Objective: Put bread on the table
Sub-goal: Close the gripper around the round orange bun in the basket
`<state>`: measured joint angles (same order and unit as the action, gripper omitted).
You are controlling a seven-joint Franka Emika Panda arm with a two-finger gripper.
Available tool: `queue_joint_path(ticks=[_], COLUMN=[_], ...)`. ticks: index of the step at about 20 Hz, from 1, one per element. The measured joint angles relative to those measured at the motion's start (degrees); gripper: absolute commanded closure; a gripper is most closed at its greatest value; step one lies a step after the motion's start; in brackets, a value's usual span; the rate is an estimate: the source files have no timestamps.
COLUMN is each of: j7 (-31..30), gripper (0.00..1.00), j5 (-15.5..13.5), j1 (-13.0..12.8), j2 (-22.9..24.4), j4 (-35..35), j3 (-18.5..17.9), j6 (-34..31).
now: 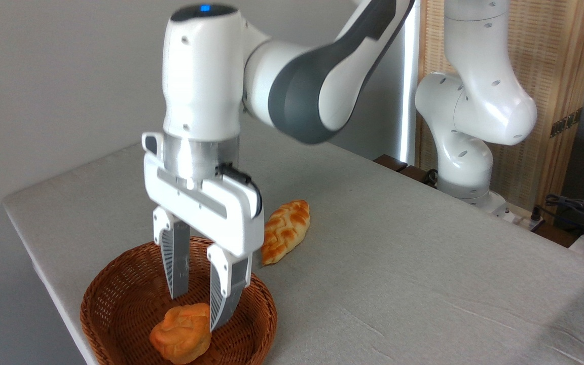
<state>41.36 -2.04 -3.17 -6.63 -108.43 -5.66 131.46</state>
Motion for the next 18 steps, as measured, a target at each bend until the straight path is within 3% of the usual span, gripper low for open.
queue_joint_path(ticks=[5, 18], j7=[0.65, 0.63], gripper=[0.0, 0.0], j5=[0.0, -0.3], j1=[-0.22, -0.41], j2=[-2.3, -2.71], j4=[-0.04, 0.02], j3=[0.26, 0.94], j6=[1.51, 1.64])
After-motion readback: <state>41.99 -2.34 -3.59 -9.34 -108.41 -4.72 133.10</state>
